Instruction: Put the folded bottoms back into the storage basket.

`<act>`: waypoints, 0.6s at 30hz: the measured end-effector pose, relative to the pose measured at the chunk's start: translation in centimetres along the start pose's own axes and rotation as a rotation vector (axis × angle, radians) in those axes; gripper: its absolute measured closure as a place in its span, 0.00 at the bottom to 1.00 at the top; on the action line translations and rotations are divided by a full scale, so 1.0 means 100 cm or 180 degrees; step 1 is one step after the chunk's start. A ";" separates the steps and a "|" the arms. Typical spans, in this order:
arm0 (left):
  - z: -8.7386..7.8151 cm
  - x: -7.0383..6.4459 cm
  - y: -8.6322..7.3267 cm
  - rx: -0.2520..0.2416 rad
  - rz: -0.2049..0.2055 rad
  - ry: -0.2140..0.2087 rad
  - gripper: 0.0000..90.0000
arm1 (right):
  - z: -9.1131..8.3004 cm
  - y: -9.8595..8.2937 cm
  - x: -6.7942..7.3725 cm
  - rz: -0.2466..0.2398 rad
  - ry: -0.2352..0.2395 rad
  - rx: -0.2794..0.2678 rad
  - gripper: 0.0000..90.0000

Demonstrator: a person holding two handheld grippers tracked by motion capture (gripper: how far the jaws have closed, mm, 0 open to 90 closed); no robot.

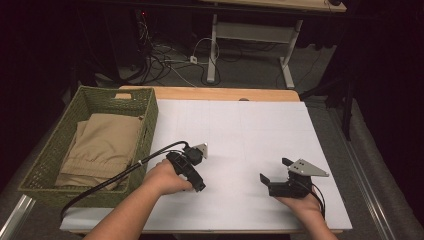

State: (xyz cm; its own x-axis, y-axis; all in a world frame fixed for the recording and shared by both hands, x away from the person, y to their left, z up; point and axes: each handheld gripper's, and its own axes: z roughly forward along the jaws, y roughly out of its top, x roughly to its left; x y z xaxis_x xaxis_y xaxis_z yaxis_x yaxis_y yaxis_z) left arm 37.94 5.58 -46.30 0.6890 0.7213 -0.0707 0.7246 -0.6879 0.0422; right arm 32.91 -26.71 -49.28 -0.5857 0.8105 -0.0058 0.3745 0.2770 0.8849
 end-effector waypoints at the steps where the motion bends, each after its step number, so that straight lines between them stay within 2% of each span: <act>1: 0.000 -0.001 -0.001 -0.0062 0.0003 0.0017 0.00 | 0.000 0.000 0.001 -0.0009 0.0005 -0.0002 0.00; 3: 0.000 -0.003 -0.004 -0.0225 0.0003 -0.0006 0.00 | 0.001 0.000 0.003 -0.0016 0.0017 -0.0002 0.00; 6: 0.001 -0.007 -0.012 -0.0599 -0.0012 -0.0041 0.00 | 0.000 -0.001 0.004 0.0008 0.0016 -0.0002 0.00; 7: 0.002 -0.008 -0.015 -0.0738 0.0022 -0.0036 0.00 | -0.001 -0.001 0.004 0.0046 0.0031 -0.0027 0.00; 10: 0.006 -0.009 -0.024 -0.1102 0.0055 0.0022 0.00 | -0.003 -0.002 0.005 0.0013 0.0046 -0.0050 0.00; 13: 0.010 -0.009 -0.032 -0.1468 -0.0012 -0.0060 0.00 | -0.005 -0.003 0.006 0.0013 0.0068 -0.0080 0.00; 16: 0.013 -0.011 -0.042 -0.1808 -0.0007 -0.0155 0.00 | -0.007 -0.003 0.007 0.0006 0.0073 -0.0135 0.00; 18: 0.012 -0.010 -0.049 -0.2128 -0.0024 -0.0211 0.00 | -0.007 -0.003 0.007 0.0017 0.0059 -0.0169 0.00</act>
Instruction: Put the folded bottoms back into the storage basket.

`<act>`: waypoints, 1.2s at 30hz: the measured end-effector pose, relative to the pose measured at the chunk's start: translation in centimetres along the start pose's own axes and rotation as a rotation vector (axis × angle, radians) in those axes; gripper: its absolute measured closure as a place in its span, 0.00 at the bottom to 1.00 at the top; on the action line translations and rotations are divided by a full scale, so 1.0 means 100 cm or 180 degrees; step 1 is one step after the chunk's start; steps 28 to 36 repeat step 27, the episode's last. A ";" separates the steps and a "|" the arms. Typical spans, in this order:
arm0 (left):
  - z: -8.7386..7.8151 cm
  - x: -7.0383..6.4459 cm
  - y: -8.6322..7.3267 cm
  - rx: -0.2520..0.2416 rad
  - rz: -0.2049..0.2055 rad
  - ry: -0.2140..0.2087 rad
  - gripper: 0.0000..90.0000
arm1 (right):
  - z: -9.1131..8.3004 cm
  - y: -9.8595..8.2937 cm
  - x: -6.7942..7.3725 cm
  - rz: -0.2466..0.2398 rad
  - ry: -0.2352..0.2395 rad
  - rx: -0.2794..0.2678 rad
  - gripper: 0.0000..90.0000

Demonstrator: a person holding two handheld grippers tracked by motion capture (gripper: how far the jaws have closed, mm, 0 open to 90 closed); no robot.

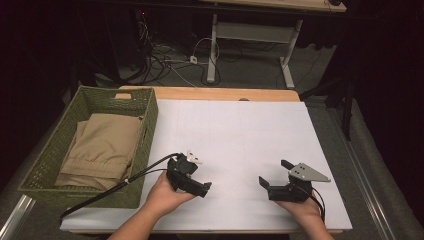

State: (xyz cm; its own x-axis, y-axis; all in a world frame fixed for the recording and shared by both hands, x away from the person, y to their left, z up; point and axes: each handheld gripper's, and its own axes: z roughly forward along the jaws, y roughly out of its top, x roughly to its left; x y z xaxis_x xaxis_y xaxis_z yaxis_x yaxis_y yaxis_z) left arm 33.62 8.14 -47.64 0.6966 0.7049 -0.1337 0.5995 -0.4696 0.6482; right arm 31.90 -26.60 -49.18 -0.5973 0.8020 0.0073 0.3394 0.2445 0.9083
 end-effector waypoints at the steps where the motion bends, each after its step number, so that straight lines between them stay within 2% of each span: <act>1: -0.002 0.000 -0.003 -0.0129 -0.0040 -0.0020 0.00 | 0.000 0.001 0.000 0.0037 -0.0007 -0.0013 0.00; 5: -0.007 0.001 -0.019 -0.0657 -0.0071 -0.0063 0.00 | -0.001 0.003 0.001 0.0031 -0.0042 -0.0093 0.00; 6: -0.007 0.003 -0.023 -0.0726 -0.0060 -0.0028 0.00 | -0.002 0.003 0.001 0.0035 -0.0038 -0.0128 0.00; 8: -0.008 0.005 -0.035 -0.0856 0.0012 0.0130 0.00 | -0.006 0.002 0.002 0.0022 -0.0041 -0.0164 0.00; 10: -0.010 0.009 -0.046 -0.0945 -0.0052 0.0186 0.00 | -0.009 0.000 0.002 0.0020 -0.0052 -0.0193 0.00; 12: -0.014 0.011 -0.057 -0.1079 -0.0174 0.0175 0.00 | -0.014 -0.002 0.003 0.0034 -0.0062 -0.0231 0.00; 14: -0.017 0.010 -0.068 -0.1230 -0.0177 0.0116 0.00 | -0.023 -0.004 0.005 0.0055 -0.0090 -0.0297 0.00; 16: -0.022 0.007 -0.074 -0.1595 -0.0144 0.0116 0.00 | -0.031 -0.008 0.006 0.0042 -0.0153 -0.0321 0.00; 17: -0.022 0.009 -0.074 -0.1650 -0.0202 0.0111 0.00 | -0.034 -0.010 0.006 0.0040 -0.0209 -0.0315 0.00; 19: -0.020 0.014 -0.071 -0.1584 -0.0373 0.0149 0.00 | -0.036 -0.013 0.005 0.0081 -0.0286 -0.0293 0.00; 20: -0.020 0.015 -0.071 -0.1605 -0.0425 0.0157 0.00 | -0.037 -0.013 0.005 0.0088 -0.0299 -0.0298 0.00; 21: -0.020 0.016 -0.071 -0.1603 -0.0422 0.0146 0.00 | -0.039 -0.014 0.006 0.0074 -0.0305 -0.0300 0.00; 25: -0.019 0.012 -0.070 -0.1560 -0.0266 0.0084 0.00 | -0.045 -0.017 0.010 0.0003 -0.0296 -0.0313 0.00; 27: -0.017 0.011 -0.068 -0.1530 -0.0220 0.0110 0.00 | -0.048 -0.018 0.011 0.0020 -0.0296 -0.0335 0.00; 36: -0.017 0.011 -0.068 -0.1530 -0.0220 0.0110 0.00 | -0.048 -0.018 0.011 0.0020 -0.0296 -0.0335 0.00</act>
